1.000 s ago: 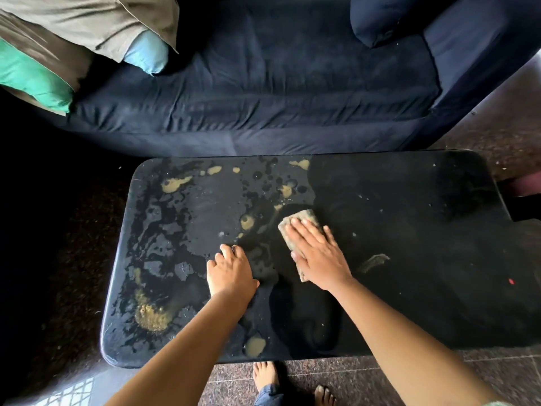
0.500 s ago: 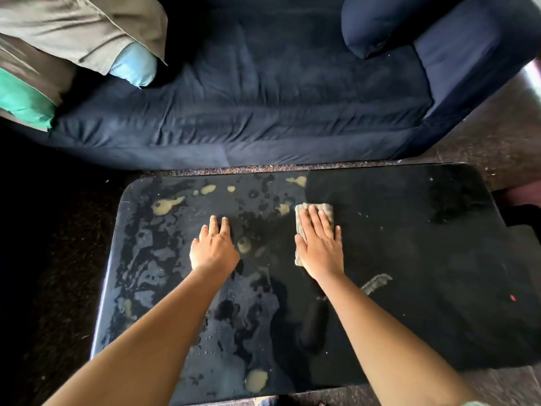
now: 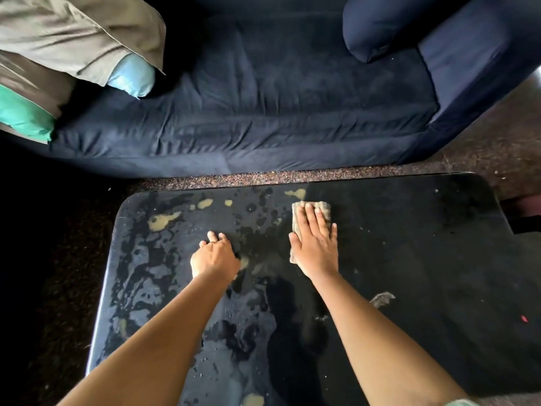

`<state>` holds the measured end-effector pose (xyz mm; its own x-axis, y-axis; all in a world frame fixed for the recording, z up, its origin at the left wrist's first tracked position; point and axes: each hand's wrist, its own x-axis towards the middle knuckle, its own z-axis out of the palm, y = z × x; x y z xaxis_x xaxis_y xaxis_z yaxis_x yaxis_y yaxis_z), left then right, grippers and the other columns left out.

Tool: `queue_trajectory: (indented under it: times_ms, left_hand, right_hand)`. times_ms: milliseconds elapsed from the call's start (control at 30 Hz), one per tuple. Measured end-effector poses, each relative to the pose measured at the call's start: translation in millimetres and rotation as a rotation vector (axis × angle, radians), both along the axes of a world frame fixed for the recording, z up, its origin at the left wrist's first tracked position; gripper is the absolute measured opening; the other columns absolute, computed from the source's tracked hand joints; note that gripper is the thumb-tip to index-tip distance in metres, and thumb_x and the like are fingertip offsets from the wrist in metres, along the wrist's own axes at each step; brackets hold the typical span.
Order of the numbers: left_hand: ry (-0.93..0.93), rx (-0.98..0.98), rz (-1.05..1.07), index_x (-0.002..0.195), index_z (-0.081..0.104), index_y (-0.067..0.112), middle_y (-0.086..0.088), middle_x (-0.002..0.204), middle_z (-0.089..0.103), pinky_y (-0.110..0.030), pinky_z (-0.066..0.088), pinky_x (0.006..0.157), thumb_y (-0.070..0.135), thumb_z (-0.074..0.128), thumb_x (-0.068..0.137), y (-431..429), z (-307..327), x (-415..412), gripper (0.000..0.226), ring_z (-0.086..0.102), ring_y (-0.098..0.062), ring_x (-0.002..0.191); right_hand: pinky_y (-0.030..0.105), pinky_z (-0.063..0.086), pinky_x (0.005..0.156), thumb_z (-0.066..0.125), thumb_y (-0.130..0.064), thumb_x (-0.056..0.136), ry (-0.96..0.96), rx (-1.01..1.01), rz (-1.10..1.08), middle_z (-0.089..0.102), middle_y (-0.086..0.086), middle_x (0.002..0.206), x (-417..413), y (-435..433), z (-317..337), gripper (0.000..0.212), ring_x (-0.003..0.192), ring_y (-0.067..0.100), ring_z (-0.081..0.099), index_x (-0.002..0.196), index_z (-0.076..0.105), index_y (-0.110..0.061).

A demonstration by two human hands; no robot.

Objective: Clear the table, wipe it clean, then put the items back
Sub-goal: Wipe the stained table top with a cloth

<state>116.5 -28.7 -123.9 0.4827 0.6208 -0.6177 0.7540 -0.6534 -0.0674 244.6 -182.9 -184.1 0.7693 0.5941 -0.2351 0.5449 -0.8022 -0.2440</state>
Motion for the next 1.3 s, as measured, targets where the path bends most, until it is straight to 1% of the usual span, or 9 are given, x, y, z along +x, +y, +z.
queue_trajectory:
  times_ms: [267, 367, 500, 700, 767, 900, 1067, 1133, 1300]
  left_hand:
    - [-0.089, 0.037, 0.174, 0.147, 0.022, 0.001, -0.017, 0.153, 0.022, -0.041, 0.041, 0.100, 0.040, 0.031, 0.100, -15.8, -8.5, 12.2, 0.062, 0.028, -0.036, 0.136]
    - [-0.117, 0.056, 0.169, 0.149, 0.013, 0.002, -0.017, 0.157, 0.013, -0.040, 0.032, 0.109, 0.050, 0.027, 0.098, -23.7, -12.7, 7.1, 0.071, 0.017, -0.036, 0.141]
    - [-0.122, 0.100, 0.126, 0.149, 0.010, 0.002, -0.019, 0.156, 0.012, -0.039, 0.025, 0.114, 0.059, 0.023, 0.095, -25.6, -14.6, 4.2, 0.080, 0.015, -0.036, 0.142]
    - [-0.111, 0.106, 0.138, 0.148, 0.011, 0.000, -0.022, 0.155, 0.013, -0.041, 0.025, 0.113, 0.066, 0.021, 0.091, -27.1, -12.2, 7.0, 0.088, 0.017, -0.038, 0.141]
    - [-0.093, 0.099, 0.138, 0.148, 0.011, -0.001, -0.023, 0.155, 0.013, -0.041, 0.026, 0.113, 0.066, 0.021, 0.091, -26.4, -10.5, 10.2, 0.089, 0.017, -0.040, 0.141]
    - [-0.065, 0.095, 0.149, 0.147, 0.015, -0.004, -0.025, 0.154, 0.018, -0.041, 0.032, 0.109, 0.066, 0.022, 0.092, -24.3, -8.7, 16.9, 0.089, 0.022, -0.041, 0.139]
    - [-0.064, 0.078, 0.168, 0.143, 0.028, -0.003, -0.022, 0.148, 0.031, -0.042, 0.043, 0.097, 0.062, 0.025, 0.093, -17.0, -5.8, 19.6, 0.081, 0.035, -0.038, 0.132]
    - [-0.068, 0.075, 0.175, 0.140, 0.035, -0.002, -0.021, 0.143, 0.037, -0.042, 0.045, 0.093, 0.059, 0.026, 0.094, -15.9, -6.1, 19.2, 0.077, 0.040, -0.037, 0.128]
    - [-0.051, 0.088, 0.151, 0.143, 0.029, -0.002, -0.022, 0.149, 0.031, -0.041, 0.045, 0.095, 0.055, 0.027, 0.095, -15.0, -7.9, 19.7, 0.074, 0.037, -0.038, 0.131]
  right_hand:
    - [0.047, 0.019, 0.116, 0.030, -0.048, 0.091, -0.108, 0.057, 0.607, 0.015, -0.015, 0.157, 15.7, -37.1, -9.2, 0.062, 0.144, 0.006, 0.012, 0.150, 0.017, -0.034]
    - [0.050, 0.021, 0.115, 0.024, -0.049, 0.089, -0.084, 0.023, 0.325, 0.011, -0.015, 0.157, 33.9, -31.2, -7.6, 0.063, 0.145, 0.008, 0.011, 0.150, 0.017, -0.033]
    - [0.054, 0.028, 0.108, 0.030, -0.046, 0.086, -0.061, 0.064, 0.055, 0.031, -0.001, 0.154, 26.4, 20.9, -4.2, 0.065, 0.142, 0.020, 0.028, 0.147, 0.033, -0.022]
    - [0.048, 0.028, 0.112, 0.033, -0.046, 0.090, -0.145, 0.076, 0.641, 0.020, -0.014, 0.156, 41.7, -29.6, -12.3, 0.062, 0.143, 0.008, 0.021, 0.149, 0.022, -0.034]
    - [0.051, 0.030, 0.111, 0.032, -0.046, 0.089, -0.138, 0.067, 0.451, 0.022, -0.013, 0.156, 55.4, -28.1, -12.1, 0.062, 0.143, 0.010, 0.023, 0.149, 0.023, -0.034]
    - [0.050, 0.012, 0.115, 0.042, -0.041, 0.093, -0.056, 0.089, 0.093, 0.014, -0.006, 0.158, 52.6, 29.7, -7.5, 0.063, 0.146, 0.016, 0.010, 0.150, 0.019, -0.028]
    - [0.047, 0.012, 0.118, 0.025, -0.047, 0.093, -0.031, 0.065, 0.552, 0.004, -0.014, 0.158, 49.8, 15.8, -8.7, 0.062, 0.145, 0.007, 0.000, 0.151, 0.011, -0.033]
    - [0.047, 0.013, 0.118, 0.018, -0.049, 0.090, -0.042, 0.042, 0.578, -0.001, -0.018, 0.156, 62.3, -4.9, -9.0, 0.063, 0.144, 0.004, -0.001, 0.150, 0.007, -0.035]
    - [0.048, 0.009, 0.116, 0.039, -0.043, 0.095, -0.070, 0.029, 0.027, 0.007, -0.006, 0.160, 73.3, 32.6, -7.3, 0.065, 0.147, 0.014, 0.003, 0.152, 0.010, -0.028]
